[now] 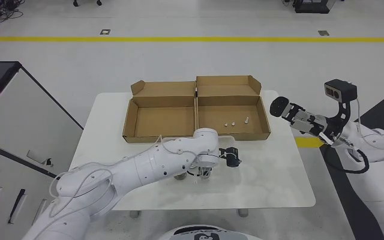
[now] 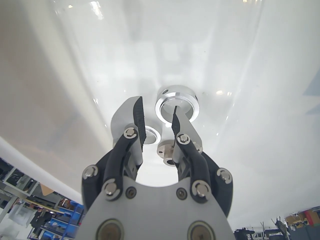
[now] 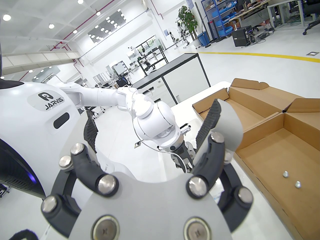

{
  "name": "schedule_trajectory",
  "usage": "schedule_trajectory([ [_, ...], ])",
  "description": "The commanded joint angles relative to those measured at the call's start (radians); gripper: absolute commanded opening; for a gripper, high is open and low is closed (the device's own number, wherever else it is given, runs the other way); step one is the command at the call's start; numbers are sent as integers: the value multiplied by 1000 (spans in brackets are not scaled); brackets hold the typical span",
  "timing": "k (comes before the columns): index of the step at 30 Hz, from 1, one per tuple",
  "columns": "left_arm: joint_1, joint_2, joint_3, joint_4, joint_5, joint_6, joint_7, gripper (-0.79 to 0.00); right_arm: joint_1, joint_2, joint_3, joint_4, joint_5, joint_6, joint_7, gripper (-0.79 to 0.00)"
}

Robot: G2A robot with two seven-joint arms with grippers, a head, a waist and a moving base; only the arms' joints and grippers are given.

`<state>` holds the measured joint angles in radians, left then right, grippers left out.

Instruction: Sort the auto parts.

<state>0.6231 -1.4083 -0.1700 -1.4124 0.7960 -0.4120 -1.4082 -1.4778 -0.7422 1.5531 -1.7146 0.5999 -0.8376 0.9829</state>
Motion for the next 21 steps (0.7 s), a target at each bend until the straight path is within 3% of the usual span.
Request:
schedule_trajectory([
  [1,3,-1,0,5,2,-3,3,-539,0,0,0,0,0,0,0,0],
  [21,17,-22,0,46,12,-15,15,-551,0,0,0,0,0,0,0,0],
])
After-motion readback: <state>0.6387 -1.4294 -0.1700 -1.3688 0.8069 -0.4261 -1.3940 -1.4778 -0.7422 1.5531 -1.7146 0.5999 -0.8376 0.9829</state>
